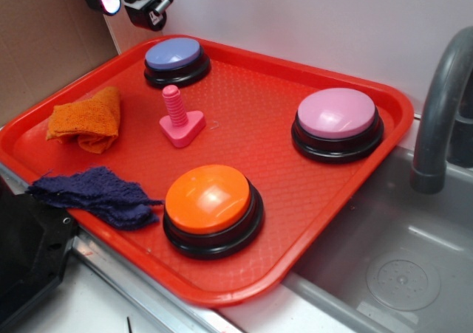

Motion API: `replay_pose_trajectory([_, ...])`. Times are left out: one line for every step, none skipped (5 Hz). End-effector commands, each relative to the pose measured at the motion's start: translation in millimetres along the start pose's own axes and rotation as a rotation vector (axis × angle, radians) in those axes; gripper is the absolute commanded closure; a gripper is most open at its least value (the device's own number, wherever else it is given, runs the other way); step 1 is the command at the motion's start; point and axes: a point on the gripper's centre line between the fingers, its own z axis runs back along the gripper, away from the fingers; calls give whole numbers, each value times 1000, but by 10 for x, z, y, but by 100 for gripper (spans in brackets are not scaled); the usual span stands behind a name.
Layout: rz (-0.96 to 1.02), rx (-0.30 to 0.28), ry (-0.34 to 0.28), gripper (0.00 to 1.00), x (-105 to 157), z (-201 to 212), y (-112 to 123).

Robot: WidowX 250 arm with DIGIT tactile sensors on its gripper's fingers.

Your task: Push the purple button.

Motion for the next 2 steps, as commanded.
replay_pose_trajectory([9,41,-77,0,67,338,56])
replay_pose_trajectory([1,39,-79,0,31,386,24])
